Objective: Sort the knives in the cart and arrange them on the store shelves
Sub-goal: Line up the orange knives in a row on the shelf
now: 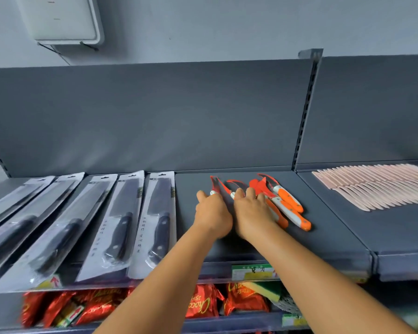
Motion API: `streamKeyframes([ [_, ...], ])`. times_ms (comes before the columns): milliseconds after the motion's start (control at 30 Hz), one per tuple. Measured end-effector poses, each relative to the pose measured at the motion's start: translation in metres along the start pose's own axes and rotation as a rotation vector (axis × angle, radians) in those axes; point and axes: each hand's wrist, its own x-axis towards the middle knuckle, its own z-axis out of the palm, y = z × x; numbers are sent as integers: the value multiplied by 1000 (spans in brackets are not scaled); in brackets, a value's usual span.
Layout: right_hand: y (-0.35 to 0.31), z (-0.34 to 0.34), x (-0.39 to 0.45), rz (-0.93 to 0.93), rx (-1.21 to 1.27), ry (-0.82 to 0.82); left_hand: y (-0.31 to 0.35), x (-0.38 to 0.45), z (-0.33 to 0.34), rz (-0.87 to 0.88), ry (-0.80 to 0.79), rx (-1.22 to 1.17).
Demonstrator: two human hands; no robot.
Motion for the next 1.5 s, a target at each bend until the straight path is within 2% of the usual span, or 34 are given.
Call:
streamKeyframes([
  [100, -1, 4, 2, -40, 43, -68, -4, 2, 5, -22, -42, 152],
  [233, 5, 6, 3, -123, 118, -138, -7, -3, 0, 88, -52, 177],
  [333, 10, 1, 2, -104, 144, -95, -9, -5, -3, 157, -61, 198],
  [433, 11, -3, 2, -54, 85, 3, -13, 0, -1, 150, -75, 239],
  [567, 14, -2, 8, -117, -52, 108, -14, 2, -2, 136, -98, 271],
  [833, 30, -4, 14, -249, 122, -138, -14, 1, -10, 228, -204, 178],
  [933, 42, -6, 17, -273, 141, -266, -15, 4, -13, 260, -251, 210],
  [1000, 45, -6, 19, -287, 152, -292, -13, 7, -15, 276, -268, 245],
  [1167, 40, -9, 24, -354, 117, -203, -7, 11, -18, 255, -273, 276],
  [1367, 37, -11, 30, -355, 146, -221, -8, 22, -18, 260, -291, 279],
  [1500, 47, -14, 33, -318, 190, -154, -1, 21, -18, 303, -224, 216],
])
